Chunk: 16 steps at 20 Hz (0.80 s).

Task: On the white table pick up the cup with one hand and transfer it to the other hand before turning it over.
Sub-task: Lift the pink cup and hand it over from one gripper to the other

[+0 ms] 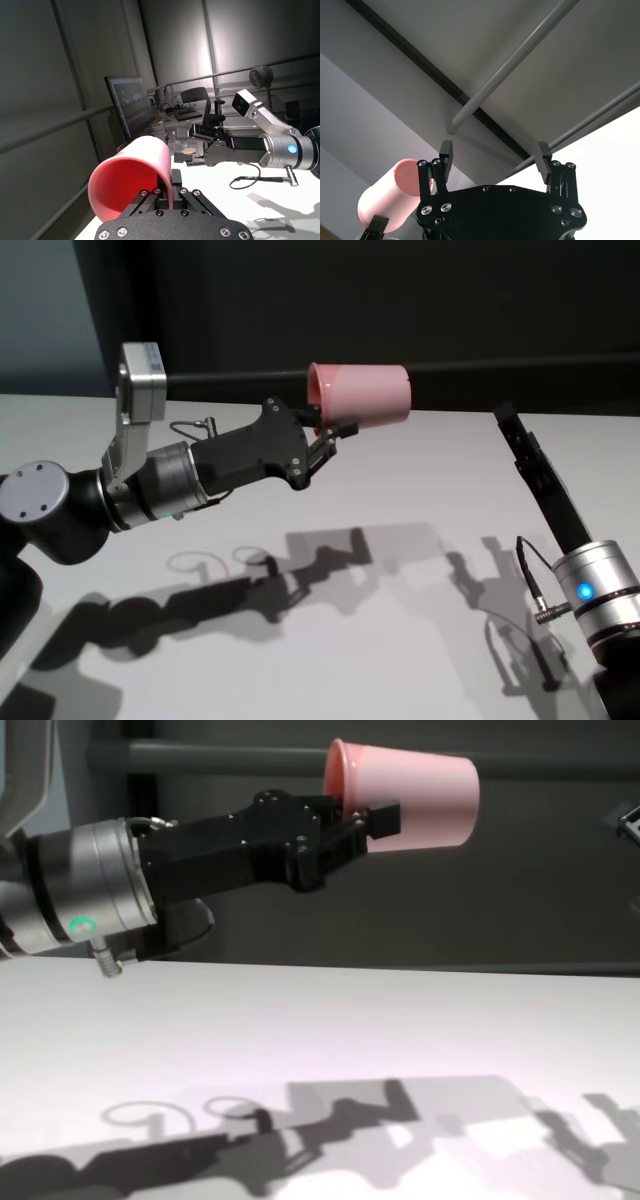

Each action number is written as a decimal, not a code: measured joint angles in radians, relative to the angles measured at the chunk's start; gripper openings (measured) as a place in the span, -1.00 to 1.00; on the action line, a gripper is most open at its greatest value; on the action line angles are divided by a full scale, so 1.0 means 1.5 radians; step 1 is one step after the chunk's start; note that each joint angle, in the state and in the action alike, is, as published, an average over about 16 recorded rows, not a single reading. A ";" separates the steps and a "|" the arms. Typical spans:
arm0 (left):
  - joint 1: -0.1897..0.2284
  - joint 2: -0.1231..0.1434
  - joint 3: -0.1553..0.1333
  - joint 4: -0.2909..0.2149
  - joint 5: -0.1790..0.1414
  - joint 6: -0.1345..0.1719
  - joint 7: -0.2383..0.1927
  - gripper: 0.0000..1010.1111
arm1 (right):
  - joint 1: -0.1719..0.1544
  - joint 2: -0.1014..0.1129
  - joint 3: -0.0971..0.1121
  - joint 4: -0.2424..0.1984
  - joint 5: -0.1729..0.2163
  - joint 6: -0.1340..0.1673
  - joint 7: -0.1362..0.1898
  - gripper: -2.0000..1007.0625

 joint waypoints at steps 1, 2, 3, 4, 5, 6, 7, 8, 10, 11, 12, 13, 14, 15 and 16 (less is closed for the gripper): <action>0.000 0.000 0.000 0.000 0.000 0.000 0.000 -0.90 | 0.000 0.001 -0.001 0.000 0.004 0.001 0.002 0.99; 0.000 0.000 0.000 0.000 0.000 0.000 0.000 -0.90 | 0.000 0.003 -0.002 0.000 0.008 0.001 0.003 0.99; 0.000 0.000 0.000 0.000 0.000 0.000 0.000 -0.90 | 0.001 0.004 -0.002 0.000 0.011 0.002 0.005 0.99; 0.000 0.000 0.000 0.000 0.000 0.000 0.000 -0.90 | 0.001 0.005 -0.003 0.000 0.015 0.002 0.006 0.99; 0.000 0.000 0.000 0.000 0.000 0.000 0.000 -0.90 | 0.001 0.006 -0.004 0.000 0.019 0.002 0.008 0.99; 0.000 0.000 0.000 0.000 0.000 0.000 0.000 -0.90 | 0.001 0.007 -0.005 0.001 0.023 0.003 0.010 0.99; 0.000 0.000 0.000 0.000 0.000 0.000 0.000 -0.90 | 0.001 0.008 -0.006 0.001 0.027 0.003 0.012 0.99; 0.000 0.000 0.000 0.000 0.000 0.000 0.000 -0.90 | 0.002 0.009 -0.007 0.001 0.030 0.004 0.013 0.99; 0.000 0.000 0.000 0.000 0.000 0.000 0.000 -0.90 | 0.002 0.011 -0.009 0.002 0.039 0.005 0.017 0.99; 0.000 0.000 0.000 0.000 0.000 0.000 0.000 -0.90 | 0.003 0.011 -0.009 0.002 0.043 0.005 0.018 0.99; 0.000 0.000 0.000 0.000 0.000 0.000 0.000 -0.90 | 0.003 0.012 -0.010 0.002 0.047 0.005 0.019 0.99; 0.000 0.000 0.000 0.000 0.000 0.000 0.000 -0.90 | 0.003 0.013 -0.011 0.002 0.051 0.006 0.021 0.99; 0.000 0.000 0.000 0.000 0.000 0.000 0.000 -0.90 | 0.004 0.013 -0.012 0.003 0.054 0.006 0.022 0.99; 0.000 0.000 0.000 0.000 0.000 0.000 0.000 -0.90 | 0.004 0.014 -0.013 0.003 0.058 0.006 0.023 0.99; 0.000 0.000 0.000 0.000 0.000 0.000 0.000 -0.90 | 0.004 0.015 -0.014 0.003 0.062 0.006 0.024 0.99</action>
